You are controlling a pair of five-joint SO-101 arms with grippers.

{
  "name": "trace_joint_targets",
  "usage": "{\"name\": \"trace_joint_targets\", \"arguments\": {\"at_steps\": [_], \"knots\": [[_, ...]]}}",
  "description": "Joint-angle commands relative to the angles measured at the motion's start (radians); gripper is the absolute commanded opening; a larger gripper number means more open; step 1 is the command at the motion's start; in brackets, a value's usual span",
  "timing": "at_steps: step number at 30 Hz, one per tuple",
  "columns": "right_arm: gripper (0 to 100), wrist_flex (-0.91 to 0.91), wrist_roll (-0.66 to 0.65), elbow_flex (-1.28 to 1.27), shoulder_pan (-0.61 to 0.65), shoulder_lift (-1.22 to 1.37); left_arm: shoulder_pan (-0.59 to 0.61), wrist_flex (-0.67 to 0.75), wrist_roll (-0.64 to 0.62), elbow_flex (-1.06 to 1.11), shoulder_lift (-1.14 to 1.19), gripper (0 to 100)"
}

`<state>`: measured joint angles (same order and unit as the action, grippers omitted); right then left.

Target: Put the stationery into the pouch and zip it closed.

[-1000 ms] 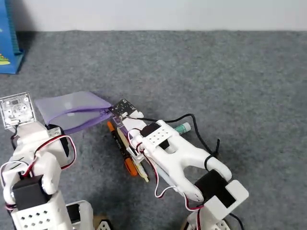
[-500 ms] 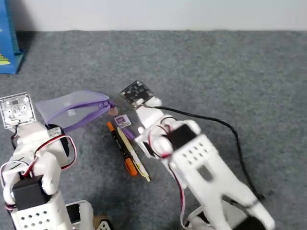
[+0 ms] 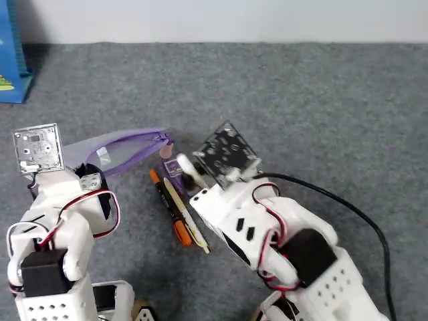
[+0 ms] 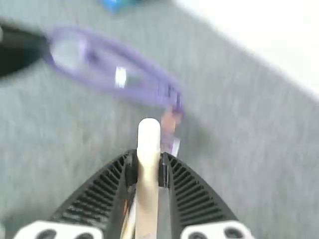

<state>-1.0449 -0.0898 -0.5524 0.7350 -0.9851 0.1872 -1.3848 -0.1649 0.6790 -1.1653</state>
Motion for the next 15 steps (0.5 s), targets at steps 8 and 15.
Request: {"name": "trace_joint_targets", "arguments": {"at_steps": [8,15], "knots": [[0.7,0.367,0.161,0.044,0.062,-0.065,-0.008,-0.003,-0.009,-0.059,0.006,1],[0.8,0.495,0.351,0.038,0.061,-0.065,-0.008,0.002,-0.009,-0.021,0.005,1]]}}
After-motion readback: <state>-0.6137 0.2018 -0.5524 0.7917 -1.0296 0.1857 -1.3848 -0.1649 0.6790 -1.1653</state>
